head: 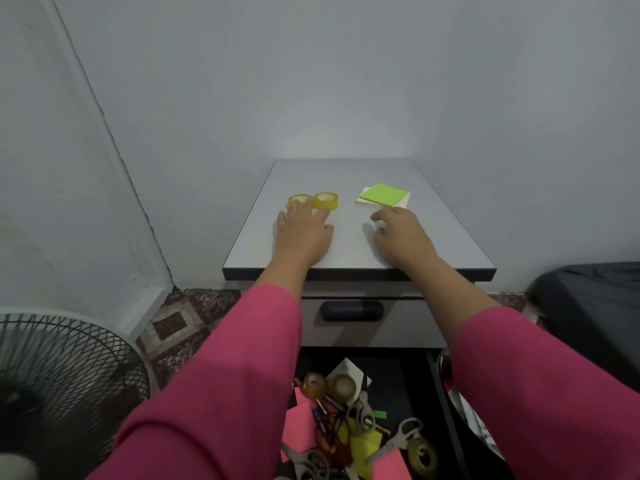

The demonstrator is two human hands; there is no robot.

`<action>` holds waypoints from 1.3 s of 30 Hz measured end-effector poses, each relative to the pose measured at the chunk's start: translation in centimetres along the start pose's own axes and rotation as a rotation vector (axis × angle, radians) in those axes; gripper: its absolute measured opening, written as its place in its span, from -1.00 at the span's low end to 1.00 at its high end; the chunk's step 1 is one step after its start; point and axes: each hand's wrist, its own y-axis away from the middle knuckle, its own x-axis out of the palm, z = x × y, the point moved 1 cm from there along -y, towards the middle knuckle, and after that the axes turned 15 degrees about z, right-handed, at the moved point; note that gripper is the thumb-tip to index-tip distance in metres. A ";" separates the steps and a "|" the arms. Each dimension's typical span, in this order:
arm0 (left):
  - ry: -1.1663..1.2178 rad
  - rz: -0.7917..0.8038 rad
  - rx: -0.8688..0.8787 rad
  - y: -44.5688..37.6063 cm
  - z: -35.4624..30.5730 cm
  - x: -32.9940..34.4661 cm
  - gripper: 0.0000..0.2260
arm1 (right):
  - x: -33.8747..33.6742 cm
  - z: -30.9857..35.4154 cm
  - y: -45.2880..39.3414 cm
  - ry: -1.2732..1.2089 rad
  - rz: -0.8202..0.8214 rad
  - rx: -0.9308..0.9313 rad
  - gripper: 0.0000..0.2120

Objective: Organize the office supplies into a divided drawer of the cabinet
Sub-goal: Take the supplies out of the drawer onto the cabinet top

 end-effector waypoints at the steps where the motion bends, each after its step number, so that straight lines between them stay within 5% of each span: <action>1: 0.005 0.022 -0.015 0.1 0.0 -0.1 -0.62 | 0.0 -0.1 0.1 -0.006 -0.007 0.006 -0.64; 13: 0.010 0.062 -0.040 -1.9 0.0 -0.1 -0.52 | 0.2 -0.8 -3.5 0.109 0.112 0.148 -0.45; 22: 0.021 0.100 -0.055 -3.7 0.4 0.0 -0.51 | 0.3 -1.4 -5.8 0.185 0.133 0.199 -0.50; 39: 0.139 0.095 -0.043 0.7 0.7 -0.1 -0.56 | 0.0 -1.0 -2.6 0.189 0.057 0.074 -0.52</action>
